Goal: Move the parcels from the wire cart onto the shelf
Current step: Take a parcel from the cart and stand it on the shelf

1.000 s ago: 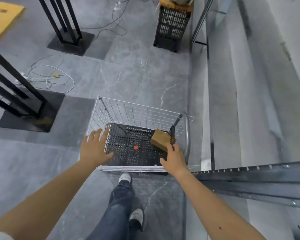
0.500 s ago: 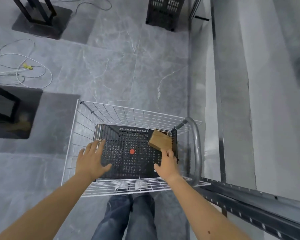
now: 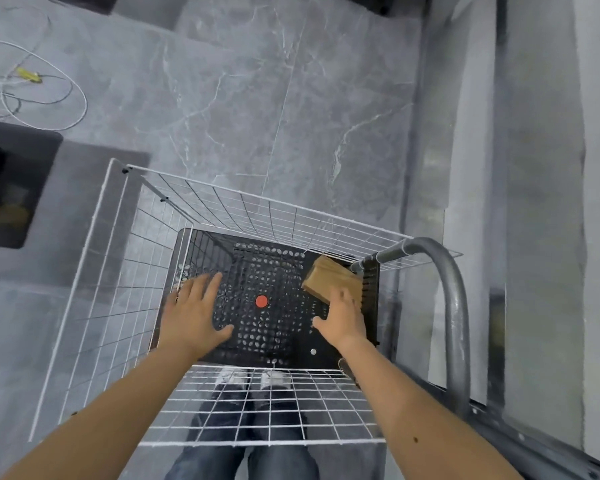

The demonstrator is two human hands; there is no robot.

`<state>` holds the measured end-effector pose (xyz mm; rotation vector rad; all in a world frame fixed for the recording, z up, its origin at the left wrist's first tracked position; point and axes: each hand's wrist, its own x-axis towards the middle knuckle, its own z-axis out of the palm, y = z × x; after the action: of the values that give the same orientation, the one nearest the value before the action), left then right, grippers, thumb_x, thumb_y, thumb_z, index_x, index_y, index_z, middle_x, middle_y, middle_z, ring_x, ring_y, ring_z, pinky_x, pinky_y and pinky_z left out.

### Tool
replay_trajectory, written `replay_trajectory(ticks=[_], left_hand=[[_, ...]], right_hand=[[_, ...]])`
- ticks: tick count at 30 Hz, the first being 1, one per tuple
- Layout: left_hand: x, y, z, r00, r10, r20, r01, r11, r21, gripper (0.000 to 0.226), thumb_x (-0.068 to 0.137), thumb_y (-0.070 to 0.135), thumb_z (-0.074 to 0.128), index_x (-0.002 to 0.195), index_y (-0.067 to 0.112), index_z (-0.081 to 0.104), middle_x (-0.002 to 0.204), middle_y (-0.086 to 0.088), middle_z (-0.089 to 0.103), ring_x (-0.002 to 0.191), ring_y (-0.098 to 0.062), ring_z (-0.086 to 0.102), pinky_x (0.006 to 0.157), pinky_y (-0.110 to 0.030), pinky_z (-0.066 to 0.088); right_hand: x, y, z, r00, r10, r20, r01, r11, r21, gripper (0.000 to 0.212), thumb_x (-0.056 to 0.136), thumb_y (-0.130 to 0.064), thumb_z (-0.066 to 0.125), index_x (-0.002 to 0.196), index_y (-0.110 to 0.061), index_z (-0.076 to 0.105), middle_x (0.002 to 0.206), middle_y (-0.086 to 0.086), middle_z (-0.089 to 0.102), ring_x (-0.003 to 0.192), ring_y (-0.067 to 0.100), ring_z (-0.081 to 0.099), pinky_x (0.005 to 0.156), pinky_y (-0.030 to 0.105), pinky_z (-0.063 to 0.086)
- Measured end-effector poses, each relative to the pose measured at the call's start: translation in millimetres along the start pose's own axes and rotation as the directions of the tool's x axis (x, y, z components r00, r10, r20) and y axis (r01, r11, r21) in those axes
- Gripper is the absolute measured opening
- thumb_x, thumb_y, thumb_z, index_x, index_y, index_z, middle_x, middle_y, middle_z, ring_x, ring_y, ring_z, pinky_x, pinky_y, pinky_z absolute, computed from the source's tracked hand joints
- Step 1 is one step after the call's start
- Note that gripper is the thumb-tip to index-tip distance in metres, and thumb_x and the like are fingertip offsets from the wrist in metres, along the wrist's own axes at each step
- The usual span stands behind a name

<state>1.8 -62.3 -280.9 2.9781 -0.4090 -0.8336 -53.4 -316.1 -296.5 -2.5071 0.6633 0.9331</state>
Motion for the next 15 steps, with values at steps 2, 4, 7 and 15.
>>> replay_trajectory(ticks=[2,4,7,15], left_hand=[[13,8,11,1.000,0.024,0.001,-0.024,1.000,0.014,0.100,0.076,0.066,0.054,0.150,0.022,0.002,0.154,-0.002,0.016,0.142,-0.023,0.016,0.116,-0.042,0.018],[25,15,23,0.999,0.043,-0.003,-0.043,0.999,0.001,0.099,0.077,0.066,0.054,0.150,0.022,0.002,0.154,-0.003,0.016,0.143,-0.023,0.015,0.116,-0.043,0.016],[41,20,44,0.998,0.051,0.020,-0.051,0.998,-0.024,0.099,0.078,0.064,0.054,0.150,0.024,0.000,0.156,-0.002,0.013,0.144,-0.023,0.013,0.117,-0.043,0.014],[58,2,88,0.995,0.083,0.054,-0.082,0.996,-0.020,0.099,0.076,0.068,0.051,0.150,0.027,-0.003,0.157,0.000,0.008,0.144,-0.021,0.010,0.118,-0.040,0.012]], right_hand=[[19,4,8,1.000,0.009,-0.009,-0.009,1.000,0.003,0.065,0.085,-0.033,0.069,0.138,-0.011,0.037,0.140,0.011,0.038,0.125,0.032,0.043,0.100,0.043,0.044],[37,10,17,1.000,0.022,-0.019,-0.022,1.000,-0.003,0.068,0.083,-0.034,0.071,0.137,-0.010,0.037,0.141,0.012,0.037,0.126,0.032,0.042,0.103,0.044,0.041],[64,17,31,0.999,0.048,-0.022,-0.048,0.999,-0.003,0.076,0.082,-0.033,0.073,0.141,-0.010,0.032,0.146,0.013,0.033,0.132,0.032,0.037,0.109,0.044,0.037],[131,40,56,0.997,0.057,-0.059,-0.064,0.990,-0.122,0.108,0.075,-0.035,0.079,0.151,-0.011,0.007,0.157,0.016,0.012,0.145,0.034,0.012,0.119,0.048,0.014]])
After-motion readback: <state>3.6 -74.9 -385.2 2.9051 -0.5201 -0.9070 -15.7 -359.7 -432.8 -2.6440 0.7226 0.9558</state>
